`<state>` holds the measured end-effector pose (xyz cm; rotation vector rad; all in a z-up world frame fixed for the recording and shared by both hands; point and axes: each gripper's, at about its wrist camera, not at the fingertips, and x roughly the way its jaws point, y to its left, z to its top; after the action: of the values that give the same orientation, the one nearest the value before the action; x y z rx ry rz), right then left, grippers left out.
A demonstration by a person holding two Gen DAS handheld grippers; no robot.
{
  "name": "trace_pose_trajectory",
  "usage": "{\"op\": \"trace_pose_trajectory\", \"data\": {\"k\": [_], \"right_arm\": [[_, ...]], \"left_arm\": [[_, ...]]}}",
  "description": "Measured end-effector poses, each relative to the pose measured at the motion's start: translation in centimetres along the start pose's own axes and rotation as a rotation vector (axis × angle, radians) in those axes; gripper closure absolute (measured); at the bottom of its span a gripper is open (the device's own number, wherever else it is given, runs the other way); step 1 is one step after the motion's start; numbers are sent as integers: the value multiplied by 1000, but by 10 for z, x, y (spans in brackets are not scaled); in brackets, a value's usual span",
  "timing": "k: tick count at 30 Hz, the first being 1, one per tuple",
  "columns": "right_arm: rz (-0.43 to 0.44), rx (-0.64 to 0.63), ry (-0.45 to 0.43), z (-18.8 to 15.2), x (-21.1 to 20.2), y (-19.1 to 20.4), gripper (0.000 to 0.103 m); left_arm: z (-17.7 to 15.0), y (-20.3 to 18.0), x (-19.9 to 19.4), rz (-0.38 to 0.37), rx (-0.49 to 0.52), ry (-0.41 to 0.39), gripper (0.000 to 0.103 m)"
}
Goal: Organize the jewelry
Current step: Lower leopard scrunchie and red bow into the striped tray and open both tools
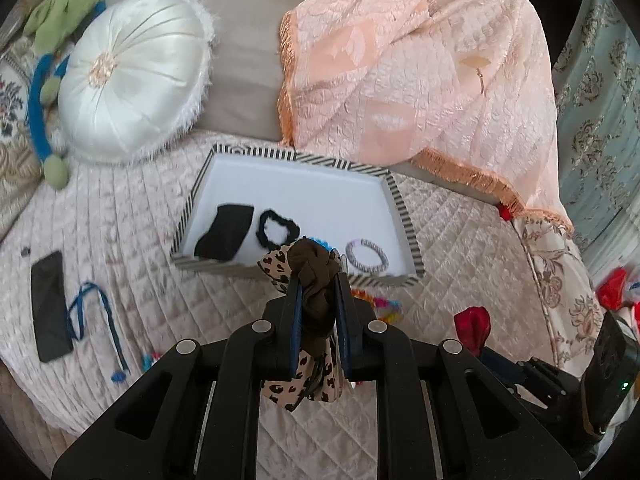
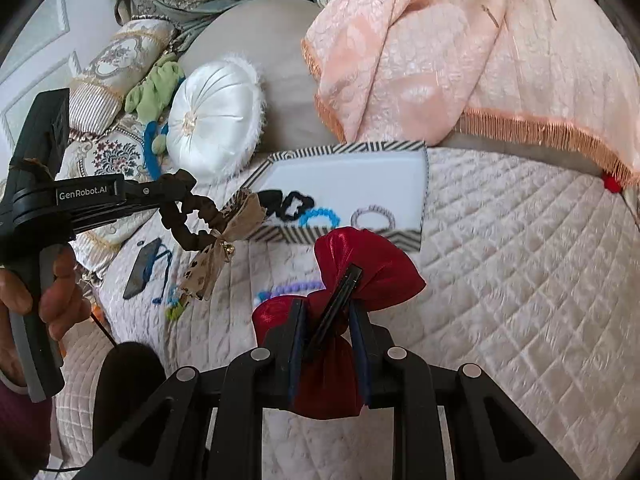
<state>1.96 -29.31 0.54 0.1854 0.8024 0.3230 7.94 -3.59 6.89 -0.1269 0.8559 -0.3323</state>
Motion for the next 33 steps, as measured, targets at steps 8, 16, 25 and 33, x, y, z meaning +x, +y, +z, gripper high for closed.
{"op": "trace_pose_trajectory", "data": {"k": [8, 16, 25, 33], "right_arm": [[-20, -7, -11, 33, 18, -9, 82], [-31, -14, 6, 65, 51, -24, 82], [-43, -5, 45, 103, 104, -47, 82], [-42, 6, 101, 124, 160, -69, 82]], "left_arm": [[29, -5, 18, 40, 33, -10, 89], [65, -8, 56, 77, 58, 4, 89], [102, -17, 130, 62, 42, 99, 89], [112, -23, 188, 66, 13, 129, 89]]}}
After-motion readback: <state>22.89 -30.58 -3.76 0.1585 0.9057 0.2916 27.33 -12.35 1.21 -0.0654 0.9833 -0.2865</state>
